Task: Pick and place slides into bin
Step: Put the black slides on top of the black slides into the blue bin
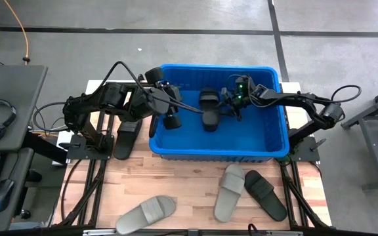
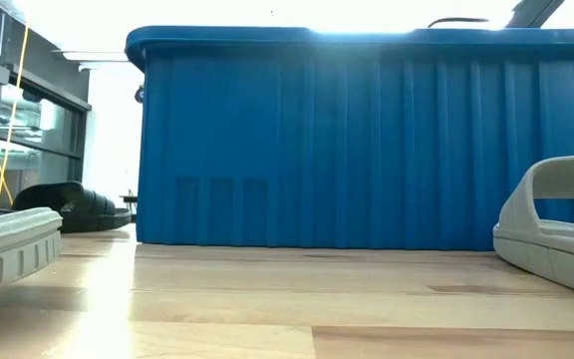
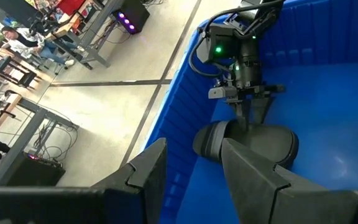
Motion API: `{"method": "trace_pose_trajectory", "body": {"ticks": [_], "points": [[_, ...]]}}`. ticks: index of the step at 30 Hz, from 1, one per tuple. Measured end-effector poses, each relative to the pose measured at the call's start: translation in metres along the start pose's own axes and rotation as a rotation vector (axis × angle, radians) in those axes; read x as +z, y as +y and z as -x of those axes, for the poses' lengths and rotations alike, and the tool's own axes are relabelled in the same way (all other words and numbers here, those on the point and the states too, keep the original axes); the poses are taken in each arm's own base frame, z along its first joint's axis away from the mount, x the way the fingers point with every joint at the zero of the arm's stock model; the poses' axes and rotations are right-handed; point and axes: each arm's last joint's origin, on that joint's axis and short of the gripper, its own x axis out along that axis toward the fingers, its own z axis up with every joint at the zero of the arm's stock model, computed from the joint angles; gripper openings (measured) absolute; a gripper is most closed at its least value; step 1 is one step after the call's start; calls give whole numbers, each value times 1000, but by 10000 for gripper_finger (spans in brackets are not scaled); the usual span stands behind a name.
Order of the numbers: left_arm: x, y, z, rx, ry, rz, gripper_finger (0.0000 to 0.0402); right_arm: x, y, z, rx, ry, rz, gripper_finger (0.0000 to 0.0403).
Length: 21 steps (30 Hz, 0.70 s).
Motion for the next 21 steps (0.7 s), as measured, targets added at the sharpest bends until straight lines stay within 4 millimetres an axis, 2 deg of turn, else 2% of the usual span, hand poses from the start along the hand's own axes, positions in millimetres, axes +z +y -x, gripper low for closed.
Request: {"method": "trace_pose_trajectory", "body": {"ticks": [11,21], "points": [[0,0,0,0,0,-7,143,0,-7,0,-69,-26,23,180],[0,0,0,0,0,-7,143,-2,9,6,-151,-91,110,180]]}}
